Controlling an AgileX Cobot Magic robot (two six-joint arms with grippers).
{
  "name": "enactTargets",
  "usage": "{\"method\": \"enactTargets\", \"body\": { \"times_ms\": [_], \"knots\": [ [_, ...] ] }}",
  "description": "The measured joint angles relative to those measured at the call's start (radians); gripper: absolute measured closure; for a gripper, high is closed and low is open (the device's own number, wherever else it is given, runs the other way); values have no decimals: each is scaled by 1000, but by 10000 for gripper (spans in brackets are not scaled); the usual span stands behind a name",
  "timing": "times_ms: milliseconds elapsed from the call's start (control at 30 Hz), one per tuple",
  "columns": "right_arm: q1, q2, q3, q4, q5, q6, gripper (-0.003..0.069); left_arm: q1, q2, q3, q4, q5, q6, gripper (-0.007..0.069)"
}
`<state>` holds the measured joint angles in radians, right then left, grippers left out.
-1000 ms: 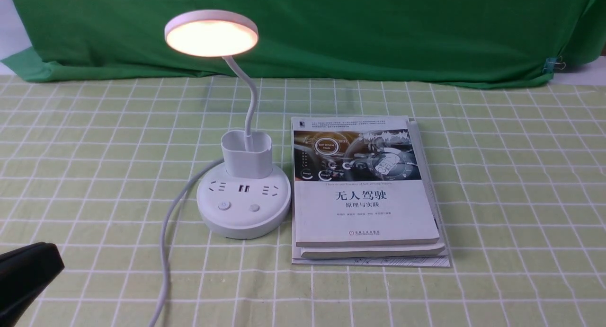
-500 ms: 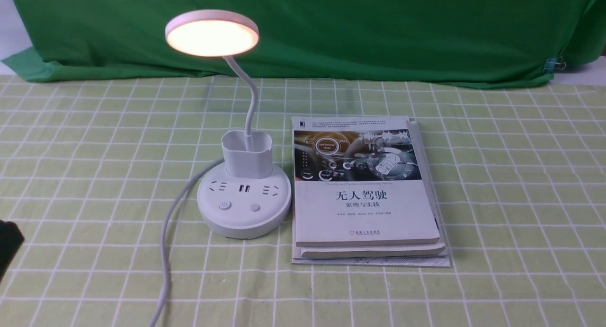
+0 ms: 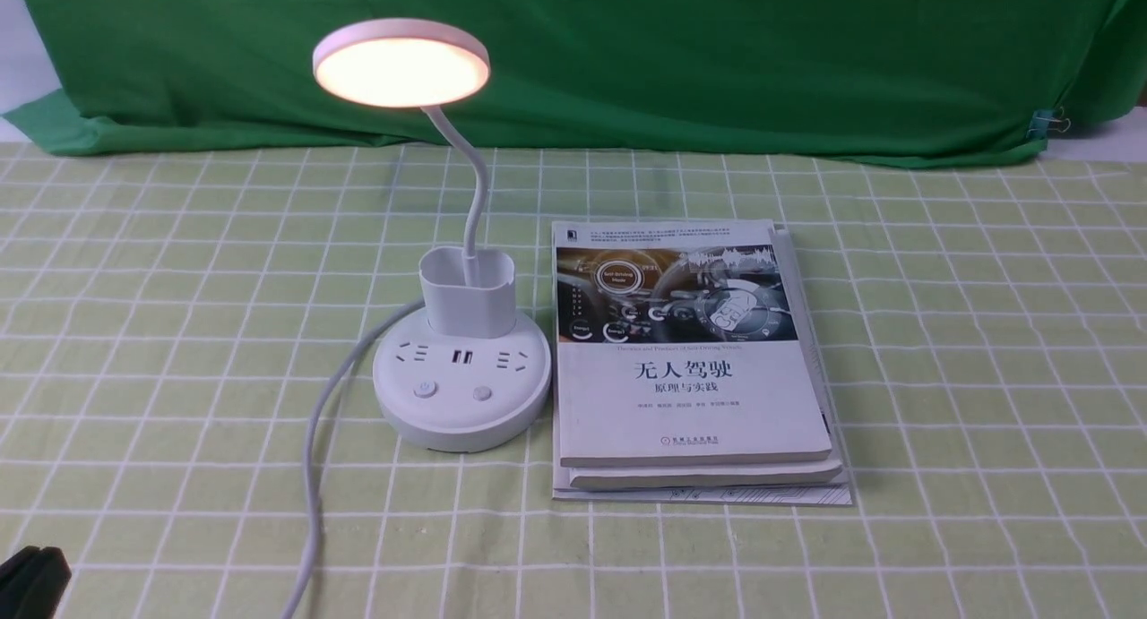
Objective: Turn on the table lamp on the green coffee tablecloth with your hand.
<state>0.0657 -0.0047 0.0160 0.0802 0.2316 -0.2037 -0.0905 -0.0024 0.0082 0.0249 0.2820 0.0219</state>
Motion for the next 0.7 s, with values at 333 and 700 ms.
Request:
{"method": "enactTargets", "body": {
  "times_ms": [333,700],
  "knots": [
    [0,0,0,0,0,0,414,-1,0,0,-2,0,12,606],
    [0,0,0,0,0,0,414,-40,0,0,-6,-60,15,606]
  ]
}}
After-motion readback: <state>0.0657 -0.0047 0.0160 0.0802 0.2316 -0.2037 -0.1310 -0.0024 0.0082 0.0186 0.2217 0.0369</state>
